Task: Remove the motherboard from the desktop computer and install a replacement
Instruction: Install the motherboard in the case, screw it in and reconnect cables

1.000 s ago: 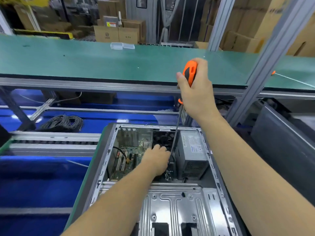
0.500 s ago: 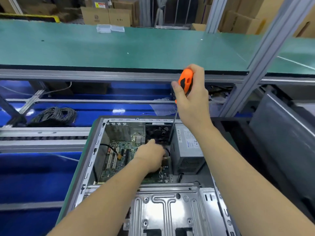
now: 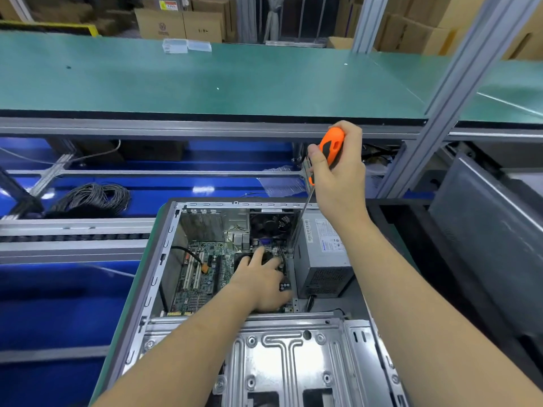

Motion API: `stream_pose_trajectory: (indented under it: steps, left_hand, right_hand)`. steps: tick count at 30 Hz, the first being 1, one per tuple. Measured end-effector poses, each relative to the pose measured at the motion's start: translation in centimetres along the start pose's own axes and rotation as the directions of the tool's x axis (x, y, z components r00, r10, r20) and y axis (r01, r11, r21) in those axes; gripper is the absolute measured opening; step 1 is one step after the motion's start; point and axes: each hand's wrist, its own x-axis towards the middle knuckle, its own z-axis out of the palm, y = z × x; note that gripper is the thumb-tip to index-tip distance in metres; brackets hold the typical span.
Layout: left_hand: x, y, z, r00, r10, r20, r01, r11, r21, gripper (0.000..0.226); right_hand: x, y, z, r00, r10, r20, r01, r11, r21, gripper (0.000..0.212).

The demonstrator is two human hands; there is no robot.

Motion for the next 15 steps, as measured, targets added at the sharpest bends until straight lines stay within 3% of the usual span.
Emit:
stream_pose_trajectory:
  steps: [15]
  left_hand:
    - [-0.08, 0.10, -0.11, 0.999, 0.020, -0.030, -0.019, 0.999, 0.029, 0.062]
  right_hand:
    - [0.02, -0.31, -0.31, 1.000, 0.017, -0.018, -0.017, 1.000, -0.022, 0.024]
